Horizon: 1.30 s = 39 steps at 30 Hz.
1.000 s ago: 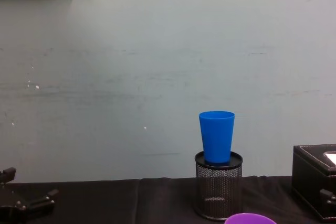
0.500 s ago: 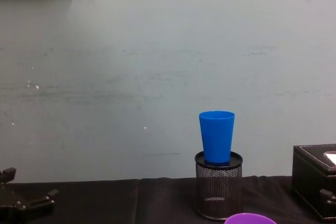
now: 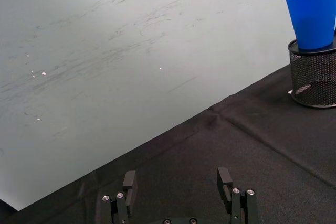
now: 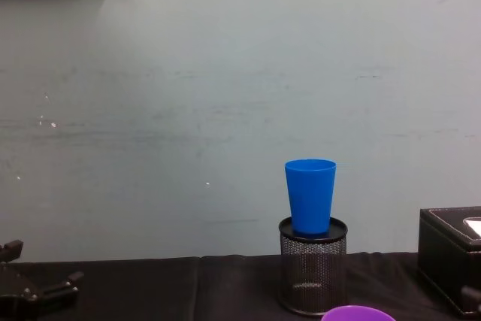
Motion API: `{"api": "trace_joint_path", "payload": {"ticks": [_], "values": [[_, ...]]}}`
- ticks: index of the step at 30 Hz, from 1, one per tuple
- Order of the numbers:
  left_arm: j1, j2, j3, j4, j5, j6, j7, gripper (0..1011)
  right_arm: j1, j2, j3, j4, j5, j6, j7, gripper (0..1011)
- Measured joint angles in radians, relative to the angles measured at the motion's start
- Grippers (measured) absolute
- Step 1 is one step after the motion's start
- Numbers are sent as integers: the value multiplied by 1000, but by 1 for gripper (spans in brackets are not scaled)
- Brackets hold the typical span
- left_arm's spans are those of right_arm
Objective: Pick up one cup with a gripper and tap it against the other cup.
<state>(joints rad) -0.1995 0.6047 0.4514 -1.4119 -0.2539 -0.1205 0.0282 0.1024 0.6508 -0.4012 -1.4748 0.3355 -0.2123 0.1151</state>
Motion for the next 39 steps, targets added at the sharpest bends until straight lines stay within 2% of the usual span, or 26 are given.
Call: {"api": "trace_joint_path", "payload": {"ticks": [3, 4, 6, 7, 10, 15, 23, 29, 36, 37, 39], "values": [[0, 0, 0, 0, 0, 0, 0, 1000, -25, 19, 2, -1, 38, -43, 84, 1003], [0, 0, 0, 0, 0, 0, 0, 1000, -36, 29, -2, 0, 54, -66, 130, 1003], [0, 0, 0, 0, 0, 0, 0, 1000, -44, 36, -8, 2, 66, -86, 174, 1003], [0, 0, 0, 0, 0, 0, 0, 1000, -49, 41, -17, 5, 74, -102, 217, 1003], [0, 0, 0, 0, 0, 0, 0, 1000, -53, 43, -33, 9, 84, -118, 280, 1003], [0, 0, 0, 0, 0, 0, 0, 1000, -52, 29, -44, 5, 102, -118, 335, 1003], [0, 0, 0, 0, 0, 0, 0, 1000, -29, -15, -62, 1, 97, -79, 366, 1003], [0, 0, 0, 0, 0, 0, 0, 1000, 1, -55, -66, 34, 97, -46, 383, 1003], [0, 0, 0, 0, 0, 0, 0, 1000, 37, -97, -64, 80, 88, -34, 398, 1003], [0, 0, 0, 0, 0, 0, 0, 1000, 73, -144, -65, 128, 68, -37, 420, 1003], [0, 0, 0, 0, 0, 0, 0, 1000, 82, -156, -63, 141, 64, -40, 425, 1003]]}}
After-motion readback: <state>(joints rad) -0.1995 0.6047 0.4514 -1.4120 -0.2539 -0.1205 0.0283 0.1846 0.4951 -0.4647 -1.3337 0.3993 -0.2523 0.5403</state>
